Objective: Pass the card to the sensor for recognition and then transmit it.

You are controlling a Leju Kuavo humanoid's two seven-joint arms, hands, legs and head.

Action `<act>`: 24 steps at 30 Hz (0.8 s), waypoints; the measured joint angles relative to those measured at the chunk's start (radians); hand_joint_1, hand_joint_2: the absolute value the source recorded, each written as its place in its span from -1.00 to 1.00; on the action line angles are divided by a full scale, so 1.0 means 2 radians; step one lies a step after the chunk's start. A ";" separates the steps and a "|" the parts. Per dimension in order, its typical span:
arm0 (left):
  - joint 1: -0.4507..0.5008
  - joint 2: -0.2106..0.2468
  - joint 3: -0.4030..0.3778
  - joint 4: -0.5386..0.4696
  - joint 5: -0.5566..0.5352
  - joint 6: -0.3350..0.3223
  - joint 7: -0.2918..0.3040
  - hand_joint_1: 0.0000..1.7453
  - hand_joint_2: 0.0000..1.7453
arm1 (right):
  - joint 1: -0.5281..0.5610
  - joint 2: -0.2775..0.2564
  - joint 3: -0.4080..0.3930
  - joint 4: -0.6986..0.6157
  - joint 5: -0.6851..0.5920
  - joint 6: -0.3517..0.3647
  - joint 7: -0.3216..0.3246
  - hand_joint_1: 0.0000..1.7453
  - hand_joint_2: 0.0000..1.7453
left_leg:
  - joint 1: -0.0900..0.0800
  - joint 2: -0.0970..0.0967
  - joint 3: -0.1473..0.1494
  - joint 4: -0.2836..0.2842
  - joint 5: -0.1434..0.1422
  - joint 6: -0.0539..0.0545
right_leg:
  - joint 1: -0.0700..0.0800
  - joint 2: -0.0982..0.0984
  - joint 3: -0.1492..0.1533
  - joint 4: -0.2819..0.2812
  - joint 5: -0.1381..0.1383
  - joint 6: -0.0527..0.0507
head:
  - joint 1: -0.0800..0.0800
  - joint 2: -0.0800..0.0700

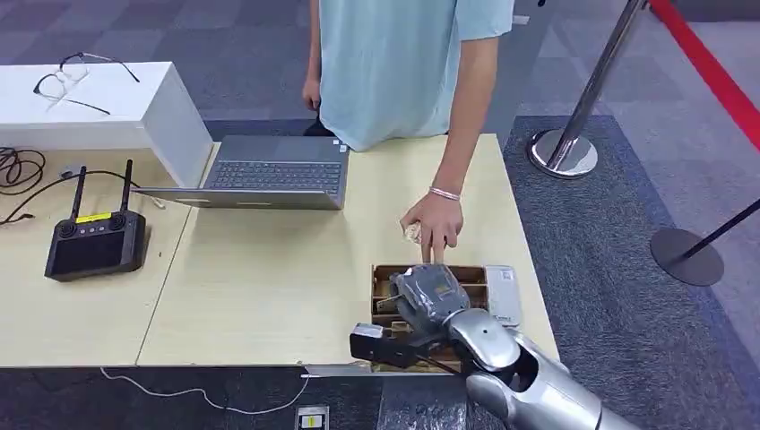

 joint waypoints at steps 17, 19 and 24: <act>0.000 0.000 0.000 0.000 -0.004 0.000 -0.008 -1.00 -1.00 | -0.048 0.001 -0.009 -0.017 0.008 -0.010 0.004 1.00 1.00 | 0.000 0.000 0.000 0.000 0.000 0.000 | 0.000 0.000 0.000 0.000 0.000 0.000 | 0.000 0.000; 0.000 -0.001 0.000 0.000 -0.004 0.000 -0.009 -1.00 -1.00 | -0.055 0.001 -0.009 -0.020 0.008 -0.009 0.005 1.00 1.00 | 0.000 0.000 -0.001 0.000 0.000 0.000 | 0.000 0.000 -0.001 0.000 0.000 0.000 | 0.000 0.000; -0.001 -0.002 0.000 0.000 -0.006 0.000 -0.013 -1.00 -1.00 | -0.095 0.002 -0.012 -0.025 0.011 -0.009 0.006 1.00 1.00 | 0.000 0.000 -0.001 0.000 0.000 0.000 | 0.000 0.000 -0.001 0.000 0.000 0.000 | 0.000 0.000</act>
